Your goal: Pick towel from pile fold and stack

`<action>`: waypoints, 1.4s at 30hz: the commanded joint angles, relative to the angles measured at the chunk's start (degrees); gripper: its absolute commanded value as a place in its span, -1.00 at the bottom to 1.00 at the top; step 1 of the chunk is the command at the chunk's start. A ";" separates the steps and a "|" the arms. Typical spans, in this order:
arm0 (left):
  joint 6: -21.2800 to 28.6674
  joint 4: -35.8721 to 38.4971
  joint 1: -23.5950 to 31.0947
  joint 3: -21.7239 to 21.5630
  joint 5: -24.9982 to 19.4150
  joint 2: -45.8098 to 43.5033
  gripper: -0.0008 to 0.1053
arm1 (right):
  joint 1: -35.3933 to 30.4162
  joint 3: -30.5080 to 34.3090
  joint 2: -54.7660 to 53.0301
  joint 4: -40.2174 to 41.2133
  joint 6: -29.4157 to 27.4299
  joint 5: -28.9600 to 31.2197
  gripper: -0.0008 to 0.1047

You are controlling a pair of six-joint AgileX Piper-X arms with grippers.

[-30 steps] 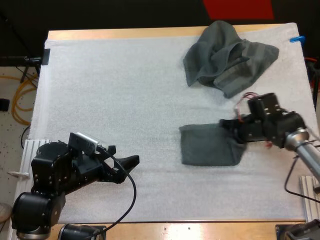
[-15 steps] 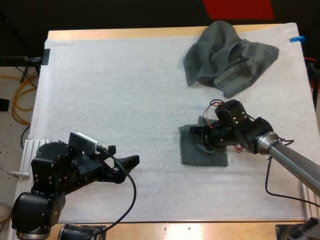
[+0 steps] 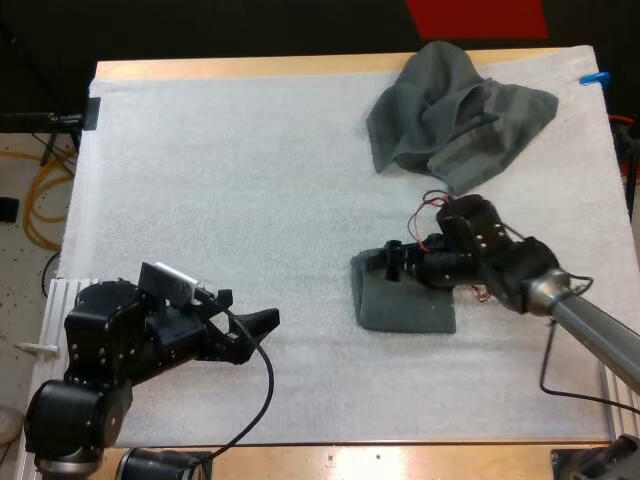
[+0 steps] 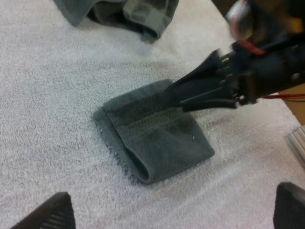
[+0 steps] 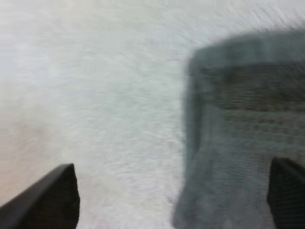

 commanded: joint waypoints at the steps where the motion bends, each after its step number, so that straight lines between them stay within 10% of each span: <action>1: 0.13 -0.48 -0.22 -0.23 0.45 0.72 0.53 | 0.09 -0.59 -2.32 -0.58 -2.26 -0.89 0.50; 24: -15.78 -32.24 -17.91 -0.53 -3.45 44.96 0.68 | 0.09 -0.59 -35.95 20.18 -11.40 17.46 0.49; 42: -20.22 -31.40 -26.80 -10.25 -2.89 64.98 0.59 | 0.09 -0.59 -42.82 37.62 -11.38 18.48 0.49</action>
